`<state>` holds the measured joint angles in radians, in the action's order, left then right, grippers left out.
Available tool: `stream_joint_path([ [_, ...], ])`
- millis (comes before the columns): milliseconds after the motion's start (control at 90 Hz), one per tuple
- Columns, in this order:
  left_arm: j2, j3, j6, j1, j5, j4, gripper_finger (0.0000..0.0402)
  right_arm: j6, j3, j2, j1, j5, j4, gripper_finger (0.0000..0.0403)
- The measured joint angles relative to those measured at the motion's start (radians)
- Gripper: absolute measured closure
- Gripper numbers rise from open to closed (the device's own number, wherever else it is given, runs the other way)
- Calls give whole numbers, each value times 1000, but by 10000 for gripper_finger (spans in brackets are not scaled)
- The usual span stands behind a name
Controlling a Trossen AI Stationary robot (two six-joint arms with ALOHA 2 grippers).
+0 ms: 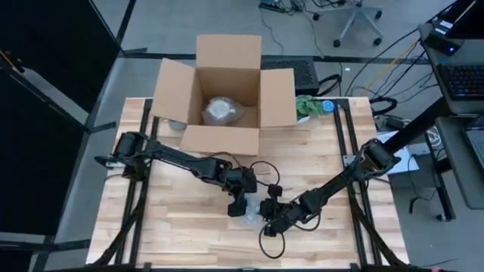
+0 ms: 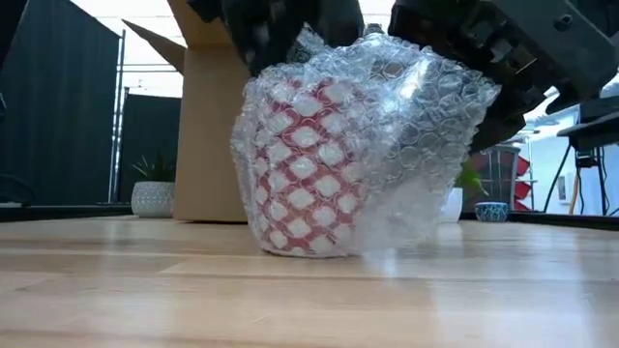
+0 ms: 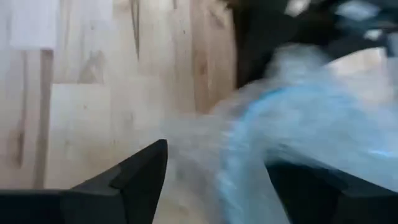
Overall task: Wrap mug
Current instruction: Wrap the red mug with bubble wrap
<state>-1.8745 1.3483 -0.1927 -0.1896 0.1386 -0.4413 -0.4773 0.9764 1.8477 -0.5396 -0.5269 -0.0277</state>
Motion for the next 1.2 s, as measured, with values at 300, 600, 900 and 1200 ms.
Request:
stream_joint_path([
  [300,-6,1,19,-3,-16,-19,144,-4,16,-3,2,36,8,345],
  [600,-6,0,23,-3,-20,-14,144,-24,27,-6,3,39,6,262],
  [900,-6,2,43,-4,-35,-14,144,-8,27,-101,-32,58,119,191],
  [1200,-6,2,43,-4,-35,-13,144,-27,28,-312,-40,-4,227,182],
])
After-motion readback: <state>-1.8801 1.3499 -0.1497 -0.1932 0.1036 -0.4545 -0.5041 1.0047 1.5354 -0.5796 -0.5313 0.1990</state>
